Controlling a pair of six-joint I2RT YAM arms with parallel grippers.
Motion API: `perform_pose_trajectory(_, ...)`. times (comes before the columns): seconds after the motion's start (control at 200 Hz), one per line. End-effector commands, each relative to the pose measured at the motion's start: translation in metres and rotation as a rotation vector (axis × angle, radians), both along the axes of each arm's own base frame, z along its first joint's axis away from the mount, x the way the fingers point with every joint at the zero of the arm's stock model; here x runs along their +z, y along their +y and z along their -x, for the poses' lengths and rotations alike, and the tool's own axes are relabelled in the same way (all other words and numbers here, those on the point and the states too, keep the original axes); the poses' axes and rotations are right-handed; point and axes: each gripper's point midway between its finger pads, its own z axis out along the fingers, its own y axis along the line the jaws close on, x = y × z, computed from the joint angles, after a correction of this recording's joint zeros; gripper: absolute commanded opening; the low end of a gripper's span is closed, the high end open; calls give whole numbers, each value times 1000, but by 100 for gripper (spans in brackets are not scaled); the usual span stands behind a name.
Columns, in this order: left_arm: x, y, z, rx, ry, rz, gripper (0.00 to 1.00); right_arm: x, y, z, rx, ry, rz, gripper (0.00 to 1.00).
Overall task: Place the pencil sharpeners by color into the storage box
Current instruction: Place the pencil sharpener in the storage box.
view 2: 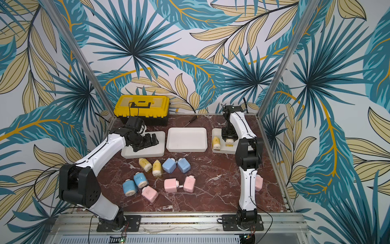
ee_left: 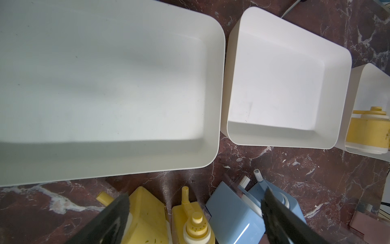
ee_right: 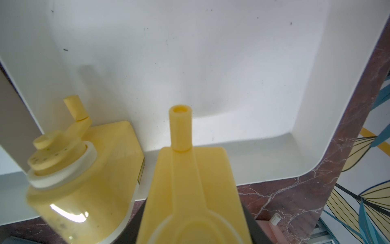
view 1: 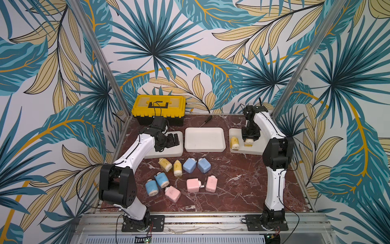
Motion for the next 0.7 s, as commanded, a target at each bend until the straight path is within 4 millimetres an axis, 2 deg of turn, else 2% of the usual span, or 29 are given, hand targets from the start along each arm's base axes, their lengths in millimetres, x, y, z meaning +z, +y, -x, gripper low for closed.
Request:
perform_pose_trajectory(0.0,9,-1,-3,-8,-19,12,99,-12,5,-1,30,32,-32,43)
perform_pose_trajectory(0.696,7,-5,-7,-4,-4,32,99,-56,12,1,74,134,-67,43)
